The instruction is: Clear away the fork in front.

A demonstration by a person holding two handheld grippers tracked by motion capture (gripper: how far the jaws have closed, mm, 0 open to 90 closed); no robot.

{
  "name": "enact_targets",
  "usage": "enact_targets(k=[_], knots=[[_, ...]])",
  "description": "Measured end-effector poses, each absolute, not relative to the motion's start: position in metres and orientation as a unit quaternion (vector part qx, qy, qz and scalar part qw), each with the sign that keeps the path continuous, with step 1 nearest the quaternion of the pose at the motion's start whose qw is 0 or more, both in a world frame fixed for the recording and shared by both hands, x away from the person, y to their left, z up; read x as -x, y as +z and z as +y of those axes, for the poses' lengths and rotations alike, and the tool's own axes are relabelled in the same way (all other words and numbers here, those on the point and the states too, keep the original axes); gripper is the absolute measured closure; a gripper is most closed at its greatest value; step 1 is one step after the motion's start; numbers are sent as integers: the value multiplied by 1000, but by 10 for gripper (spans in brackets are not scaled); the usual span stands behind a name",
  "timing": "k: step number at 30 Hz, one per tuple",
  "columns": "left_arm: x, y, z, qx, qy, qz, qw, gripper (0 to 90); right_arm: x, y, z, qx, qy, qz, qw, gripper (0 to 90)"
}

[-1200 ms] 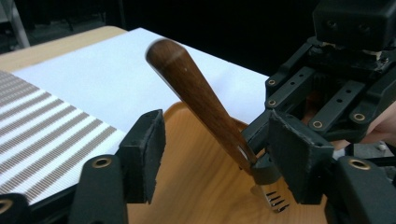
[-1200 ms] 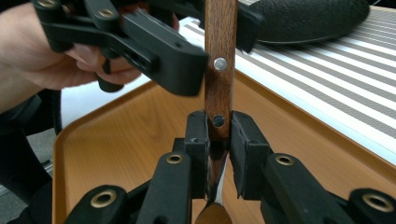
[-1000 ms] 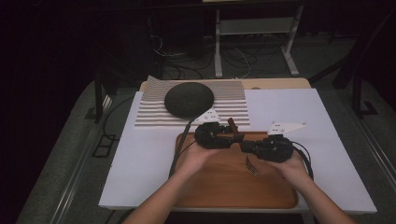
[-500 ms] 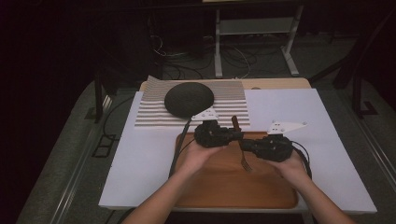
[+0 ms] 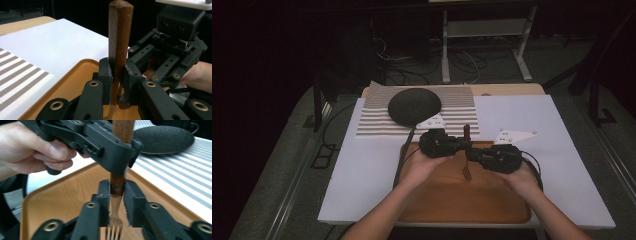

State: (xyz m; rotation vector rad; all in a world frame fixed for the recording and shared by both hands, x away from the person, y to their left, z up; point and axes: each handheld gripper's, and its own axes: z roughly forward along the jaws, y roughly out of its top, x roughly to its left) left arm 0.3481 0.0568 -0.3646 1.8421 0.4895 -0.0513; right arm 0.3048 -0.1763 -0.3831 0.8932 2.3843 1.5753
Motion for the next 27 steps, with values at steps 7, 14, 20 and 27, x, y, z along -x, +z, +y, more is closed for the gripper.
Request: enact_targets(k=[7, 14, 20, 27], knots=[[-350, -362, 65, -786, -18, 211, 580, 811, -307, -386, -182, -292, 543, 785, 57, 394], [-354, -359, 81, -785, -22, 212, 582, 809, -312, -396, -201, -332, 536, 771, 88, 188], [-354, -354, 101, -784, -24, 215, 581, 807, -311, -400, -219, -342, 520, 777, 100, 131], [-350, -345, 131, -781, -17, 217, 585, 806, -299, -408, -241, -354, 501, 781, 119, 111]])
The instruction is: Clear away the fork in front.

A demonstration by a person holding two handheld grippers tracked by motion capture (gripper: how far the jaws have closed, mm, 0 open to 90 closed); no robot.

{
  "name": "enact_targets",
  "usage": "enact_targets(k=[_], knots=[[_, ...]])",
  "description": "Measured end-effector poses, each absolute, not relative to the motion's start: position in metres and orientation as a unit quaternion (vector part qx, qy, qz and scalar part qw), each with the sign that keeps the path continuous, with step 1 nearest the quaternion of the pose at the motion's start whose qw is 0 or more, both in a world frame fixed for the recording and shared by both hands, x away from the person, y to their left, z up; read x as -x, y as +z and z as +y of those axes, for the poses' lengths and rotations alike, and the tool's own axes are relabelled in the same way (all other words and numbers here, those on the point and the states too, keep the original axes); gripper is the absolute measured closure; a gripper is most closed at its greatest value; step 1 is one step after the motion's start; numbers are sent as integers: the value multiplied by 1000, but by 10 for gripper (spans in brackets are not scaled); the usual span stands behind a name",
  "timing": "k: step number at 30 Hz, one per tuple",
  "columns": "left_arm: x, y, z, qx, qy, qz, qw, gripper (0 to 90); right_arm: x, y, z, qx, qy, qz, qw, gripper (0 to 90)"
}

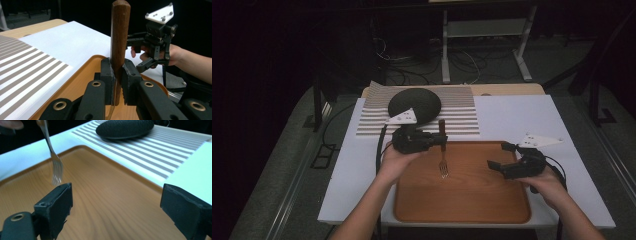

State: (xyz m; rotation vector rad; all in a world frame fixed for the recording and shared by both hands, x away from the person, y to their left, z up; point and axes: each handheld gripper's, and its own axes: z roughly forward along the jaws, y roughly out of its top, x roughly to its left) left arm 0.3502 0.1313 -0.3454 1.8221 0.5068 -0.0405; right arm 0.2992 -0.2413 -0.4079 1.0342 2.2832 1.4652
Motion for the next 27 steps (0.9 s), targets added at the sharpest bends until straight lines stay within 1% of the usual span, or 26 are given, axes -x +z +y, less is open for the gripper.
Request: enact_targets(k=[5, 12, 17, 21, 27], knots=[[-346, -341, 157, -779, -14, 222, 586, 806, -289, -415, -254, -362, 487, 784, 131, 109], [-338, -340, 184, -777, -12, 232, 584, 804, -278, -425, -267, -373, 476, 785, 135, 106], [-332, -344, 196, -781, -16, 239, 577, 803, -273, -431, -274, -377, 468, 787, 139, 106], [-326, -348, 204, -780, -24, 247, 575, 803, -269, -433, -279, -385, 469, 784, 132, 108], [-315, -353, 213, -782, -34, 251, 569, 802, -270, -434, -280, -387, 470, 782, 134, 108]])
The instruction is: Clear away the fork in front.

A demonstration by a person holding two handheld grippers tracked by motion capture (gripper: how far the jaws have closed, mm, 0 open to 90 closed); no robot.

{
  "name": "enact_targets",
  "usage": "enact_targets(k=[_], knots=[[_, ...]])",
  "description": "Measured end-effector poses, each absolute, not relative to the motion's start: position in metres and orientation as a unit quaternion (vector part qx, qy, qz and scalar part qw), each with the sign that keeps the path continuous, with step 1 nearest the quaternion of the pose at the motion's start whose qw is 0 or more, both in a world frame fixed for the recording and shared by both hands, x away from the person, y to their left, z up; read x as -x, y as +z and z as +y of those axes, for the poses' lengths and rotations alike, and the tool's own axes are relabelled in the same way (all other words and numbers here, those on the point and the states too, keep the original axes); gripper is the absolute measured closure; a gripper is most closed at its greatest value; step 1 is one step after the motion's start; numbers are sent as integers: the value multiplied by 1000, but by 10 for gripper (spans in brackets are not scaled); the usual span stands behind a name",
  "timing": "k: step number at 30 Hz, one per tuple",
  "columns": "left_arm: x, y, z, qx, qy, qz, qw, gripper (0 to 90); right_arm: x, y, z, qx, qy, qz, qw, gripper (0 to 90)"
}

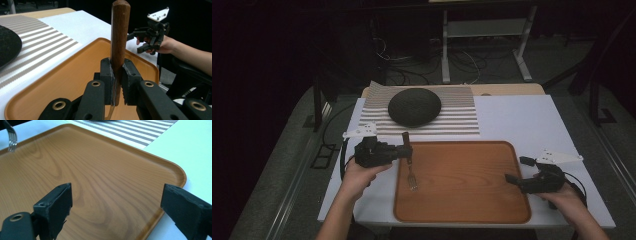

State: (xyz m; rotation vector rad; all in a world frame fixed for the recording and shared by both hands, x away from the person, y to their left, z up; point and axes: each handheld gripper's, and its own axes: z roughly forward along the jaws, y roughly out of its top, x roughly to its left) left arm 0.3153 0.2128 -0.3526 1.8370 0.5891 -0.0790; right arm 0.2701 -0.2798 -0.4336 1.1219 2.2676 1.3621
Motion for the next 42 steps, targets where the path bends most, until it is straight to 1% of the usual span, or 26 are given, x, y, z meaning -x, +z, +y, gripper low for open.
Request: enact_targets(k=[5, 11, 14, 18, 24, 33, 42], knots=[[-311, -360, 215, -787, -50, 255, 560, 801, -269, -434, -281, -388, 465, 784, 137, 111], [-317, -369, 216, -787, -56, 266, 554, 796, -271, -435, -281, -389, 465, 784, 137, 118], [-320, -371, 216, -794, -33, 270, 544, 784, -271, -436, -281, -390, 462, 785, 138, 122], [-328, -378, 212, -801, -8, 281, 528, 734, -270, -435, -281, -389, 462, 784, 141, 122], [-340, -391, 204, -813, 5, 293, 504, 703, -271, -436, -279, -386, 461, 787, 138, 124], [-348, -412, 194, -811, -15, 319, 490, 677, -271, -437, -279, -383, 461, 789, 138, 127], [-353, -427, 180, -824, -39, 324, 464, 685, -270, -437, -278, -382, 458, 791, 137, 127]])
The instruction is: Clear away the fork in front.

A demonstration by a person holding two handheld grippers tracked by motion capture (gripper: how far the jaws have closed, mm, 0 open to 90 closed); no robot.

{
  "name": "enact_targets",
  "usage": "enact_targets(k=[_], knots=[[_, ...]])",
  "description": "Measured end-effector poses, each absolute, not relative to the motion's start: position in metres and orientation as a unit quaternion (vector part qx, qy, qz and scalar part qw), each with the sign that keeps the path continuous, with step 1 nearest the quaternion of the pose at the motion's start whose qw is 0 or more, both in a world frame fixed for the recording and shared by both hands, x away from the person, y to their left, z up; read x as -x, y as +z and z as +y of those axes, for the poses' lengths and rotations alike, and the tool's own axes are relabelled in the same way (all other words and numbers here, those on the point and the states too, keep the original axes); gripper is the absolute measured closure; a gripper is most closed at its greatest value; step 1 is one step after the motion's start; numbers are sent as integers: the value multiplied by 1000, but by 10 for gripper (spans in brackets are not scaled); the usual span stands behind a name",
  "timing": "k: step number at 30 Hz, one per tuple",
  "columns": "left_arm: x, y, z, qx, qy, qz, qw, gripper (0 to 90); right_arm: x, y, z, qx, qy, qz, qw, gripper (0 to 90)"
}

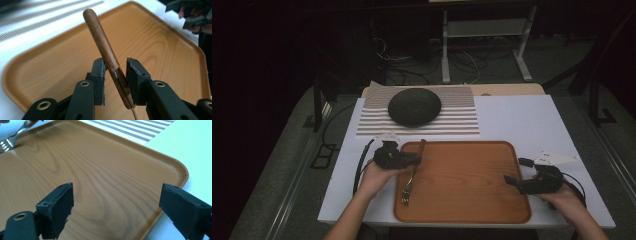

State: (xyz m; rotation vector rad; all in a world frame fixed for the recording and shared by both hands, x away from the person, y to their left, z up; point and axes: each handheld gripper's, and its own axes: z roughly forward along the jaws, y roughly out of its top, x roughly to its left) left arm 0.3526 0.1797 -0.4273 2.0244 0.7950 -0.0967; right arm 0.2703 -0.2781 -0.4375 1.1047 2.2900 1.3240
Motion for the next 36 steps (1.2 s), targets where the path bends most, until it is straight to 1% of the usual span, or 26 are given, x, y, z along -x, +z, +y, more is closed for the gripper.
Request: enact_targets(k=[6, 12, 14, 19, 20, 28, 32, 36], knots=[[-355, -436, 173, -837, -41, 323, 440, 700, -271, -438, -277, -382, 457, 792, 136, 127], [-355, -434, 174, -835, -32, 322, 446, 722, -270, -438, -277, -382, 457, 792, 137, 127], [-354, -432, 174, -833, -26, 320, 451, 747, -271, -438, -278, -382, 458, 791, 137, 127], [-356, -427, 169, -833, -25, 312, 457, 885, -270, -438, -276, -380, 458, 792, 137, 127], [-357, -426, 165, -835, -26, 309, 455, 893, -270, -438, -276, -379, 459, 792, 136, 127], [-368, -435, 129, -868, -19, 289, 404, 896, -272, -438, -278, -379, 460, 792, 135, 128], [-370, -441, 128, -882, -5, 292, 370, 896, -273, -438, -278, -377, 461, 792, 134, 128], [-371, -441, 137, -879, -1, 304, 368, 896, -274, -438, -276, -375, 458, 795, 133, 128]])
